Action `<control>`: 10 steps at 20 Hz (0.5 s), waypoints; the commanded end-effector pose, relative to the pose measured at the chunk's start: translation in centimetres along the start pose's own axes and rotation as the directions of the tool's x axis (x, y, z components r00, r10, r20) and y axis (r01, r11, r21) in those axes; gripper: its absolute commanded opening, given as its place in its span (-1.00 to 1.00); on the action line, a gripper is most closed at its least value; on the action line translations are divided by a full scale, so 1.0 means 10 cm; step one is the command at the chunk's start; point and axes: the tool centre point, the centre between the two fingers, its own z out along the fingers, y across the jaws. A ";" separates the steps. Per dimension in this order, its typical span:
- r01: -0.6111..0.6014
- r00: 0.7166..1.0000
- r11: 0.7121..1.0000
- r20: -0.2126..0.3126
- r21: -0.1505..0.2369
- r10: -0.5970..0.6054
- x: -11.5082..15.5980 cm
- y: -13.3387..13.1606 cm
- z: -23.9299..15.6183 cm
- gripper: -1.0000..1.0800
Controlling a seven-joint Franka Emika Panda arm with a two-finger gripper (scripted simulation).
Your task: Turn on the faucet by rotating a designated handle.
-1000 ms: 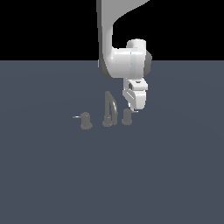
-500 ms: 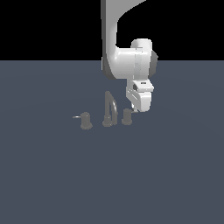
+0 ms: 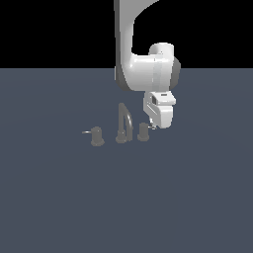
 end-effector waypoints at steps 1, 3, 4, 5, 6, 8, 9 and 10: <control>-0.003 1.000 1.000 0.007 -0.018 0.003 -0.03 0.15 0.00 -1.00; -0.004 1.000 1.000 0.007 -0.019 0.004 -0.03 0.21 0.00 -1.00; -0.004 1.000 1.000 0.007 -0.020 0.004 -0.03 0.24 0.00 -1.00; -0.005 1.000 1.000 0.007 -0.021 0.005 -0.04 0.27 0.00 -1.00; -0.005 1.000 1.000 0.007 -0.021 0.005 -0.04 0.30 -0.01 -1.00; -0.006 1.000 1.000 0.007 -0.023 0.007 -0.05 0.37 -0.01 -1.00; -0.006 1.000 1.000 0.007 -0.023 0.007 -0.05 0.37 -0.01 -1.00; -0.010 1.000 1.000 0.000 -0.011 0.010 0.01 0.30 0.00 -1.00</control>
